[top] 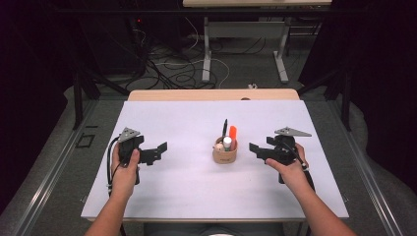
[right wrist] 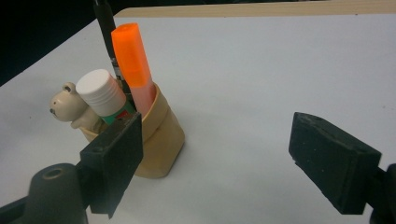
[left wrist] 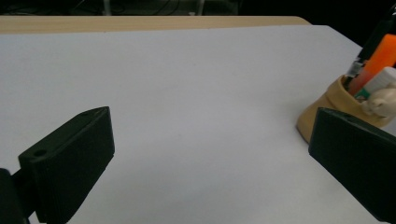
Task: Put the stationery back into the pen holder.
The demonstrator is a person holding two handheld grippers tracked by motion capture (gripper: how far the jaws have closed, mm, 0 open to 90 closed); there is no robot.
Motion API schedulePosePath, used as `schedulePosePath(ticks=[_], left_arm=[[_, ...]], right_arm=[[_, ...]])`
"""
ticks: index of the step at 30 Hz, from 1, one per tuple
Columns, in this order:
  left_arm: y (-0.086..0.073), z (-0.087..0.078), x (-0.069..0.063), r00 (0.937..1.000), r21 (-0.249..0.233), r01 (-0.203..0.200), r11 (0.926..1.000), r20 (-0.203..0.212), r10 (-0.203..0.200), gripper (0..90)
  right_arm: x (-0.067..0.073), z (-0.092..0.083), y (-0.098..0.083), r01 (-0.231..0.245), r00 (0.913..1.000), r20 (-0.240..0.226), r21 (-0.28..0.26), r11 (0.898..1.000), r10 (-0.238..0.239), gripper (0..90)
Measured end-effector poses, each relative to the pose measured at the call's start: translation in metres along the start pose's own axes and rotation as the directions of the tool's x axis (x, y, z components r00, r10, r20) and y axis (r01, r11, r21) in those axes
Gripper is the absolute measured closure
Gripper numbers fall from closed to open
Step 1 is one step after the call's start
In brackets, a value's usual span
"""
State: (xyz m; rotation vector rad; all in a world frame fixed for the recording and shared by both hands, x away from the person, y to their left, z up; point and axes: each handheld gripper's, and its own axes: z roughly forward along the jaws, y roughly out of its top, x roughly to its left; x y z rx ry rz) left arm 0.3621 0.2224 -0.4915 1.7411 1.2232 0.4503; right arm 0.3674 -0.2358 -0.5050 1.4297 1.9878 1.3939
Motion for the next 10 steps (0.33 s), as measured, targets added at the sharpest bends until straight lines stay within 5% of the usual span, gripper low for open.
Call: schedulePosePath(ticks=[10], left_arm=[[-0.010,0.004,0.014,0.9986,0.040,-0.009,0.9991,-0.052,0.011,0.2]], right_arm=[[-0.009,0.002,-0.002,-0.009,0.9998,0.019,0.011,1.000,0.009,17.5]])
